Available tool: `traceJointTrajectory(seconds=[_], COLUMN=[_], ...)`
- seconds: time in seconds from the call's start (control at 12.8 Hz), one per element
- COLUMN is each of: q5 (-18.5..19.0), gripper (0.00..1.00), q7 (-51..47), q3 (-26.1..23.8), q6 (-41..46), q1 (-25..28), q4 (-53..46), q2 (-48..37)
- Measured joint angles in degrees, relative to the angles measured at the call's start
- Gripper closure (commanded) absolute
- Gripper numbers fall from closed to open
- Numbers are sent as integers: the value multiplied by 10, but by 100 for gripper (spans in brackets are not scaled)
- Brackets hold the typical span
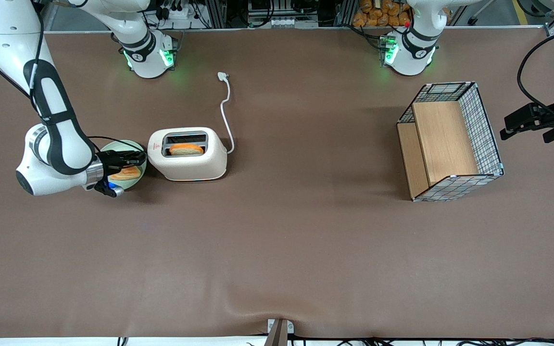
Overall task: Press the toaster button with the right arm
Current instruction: 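Lift the right gripper off the lever and pull it back from the toaster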
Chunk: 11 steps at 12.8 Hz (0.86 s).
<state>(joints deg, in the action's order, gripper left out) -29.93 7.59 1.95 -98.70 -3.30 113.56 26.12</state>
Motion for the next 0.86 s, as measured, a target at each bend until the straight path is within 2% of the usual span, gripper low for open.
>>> traceJointTrajectory(seconds=[0.47,0.55,0.63,0.71,0.86], q5=[-3,-3,-2,0,11], gripper=[100,79,35,0,0], q7=[0,0,-1,-2,-4], q3=[-1,-1,0,1,5], q6=[15,23,31,37,41], q1=[0,0,0,0,0], q4=[-18,-31,-46,-59,-77], q2=[-3,-5,-7,-11,-26])
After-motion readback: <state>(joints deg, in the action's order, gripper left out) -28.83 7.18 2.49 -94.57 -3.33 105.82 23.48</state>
